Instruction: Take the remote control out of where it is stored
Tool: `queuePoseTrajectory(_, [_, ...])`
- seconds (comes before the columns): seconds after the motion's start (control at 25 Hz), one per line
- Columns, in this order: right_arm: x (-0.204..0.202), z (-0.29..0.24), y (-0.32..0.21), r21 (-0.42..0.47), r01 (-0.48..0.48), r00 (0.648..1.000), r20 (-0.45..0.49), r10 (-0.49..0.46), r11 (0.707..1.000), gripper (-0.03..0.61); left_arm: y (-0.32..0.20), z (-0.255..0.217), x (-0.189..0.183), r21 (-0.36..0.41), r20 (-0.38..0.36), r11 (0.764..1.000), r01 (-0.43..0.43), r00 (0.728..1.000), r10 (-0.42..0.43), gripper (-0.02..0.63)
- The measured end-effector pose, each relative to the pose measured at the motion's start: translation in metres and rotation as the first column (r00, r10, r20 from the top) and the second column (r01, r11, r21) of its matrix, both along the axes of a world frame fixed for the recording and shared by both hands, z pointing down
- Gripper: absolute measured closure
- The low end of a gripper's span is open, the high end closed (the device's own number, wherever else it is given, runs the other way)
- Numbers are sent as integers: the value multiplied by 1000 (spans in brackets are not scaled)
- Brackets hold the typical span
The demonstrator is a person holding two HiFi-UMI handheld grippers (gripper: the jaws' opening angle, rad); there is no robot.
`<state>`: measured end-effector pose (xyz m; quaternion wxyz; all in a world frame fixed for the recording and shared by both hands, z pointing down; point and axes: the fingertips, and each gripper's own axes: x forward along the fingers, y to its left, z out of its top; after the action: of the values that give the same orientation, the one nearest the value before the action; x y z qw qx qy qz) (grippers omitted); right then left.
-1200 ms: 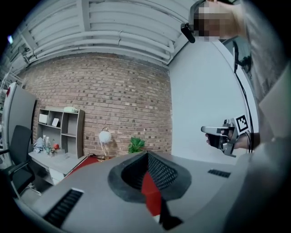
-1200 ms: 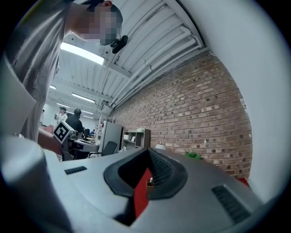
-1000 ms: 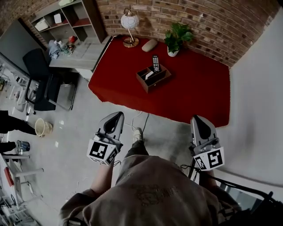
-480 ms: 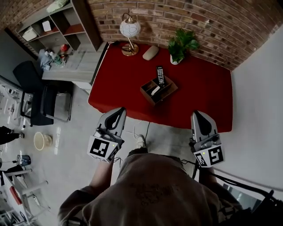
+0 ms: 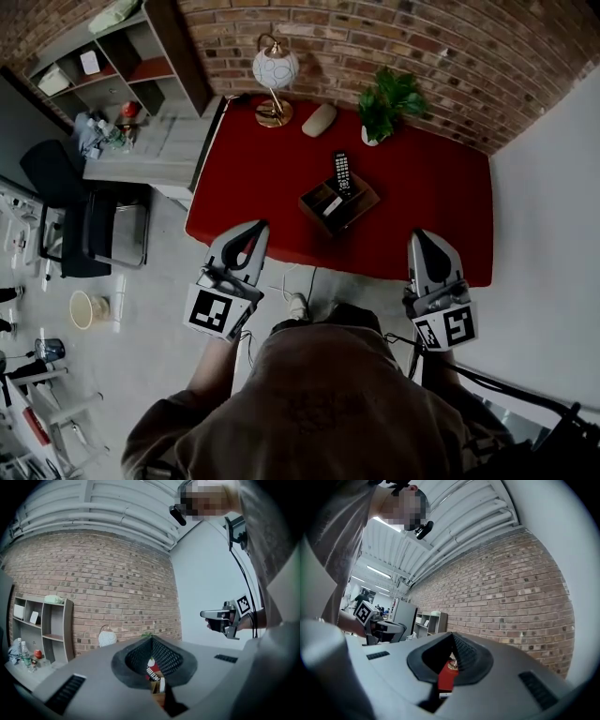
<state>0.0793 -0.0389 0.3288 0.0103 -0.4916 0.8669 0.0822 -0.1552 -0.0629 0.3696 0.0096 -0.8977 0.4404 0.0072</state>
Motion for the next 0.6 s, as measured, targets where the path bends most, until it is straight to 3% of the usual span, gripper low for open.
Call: queuePoseTrajectory(0.6, [41,-8,-41,0,87,995,56,-86,996,566,-10,-15,18,-16,33,990,141,990,-141,603])
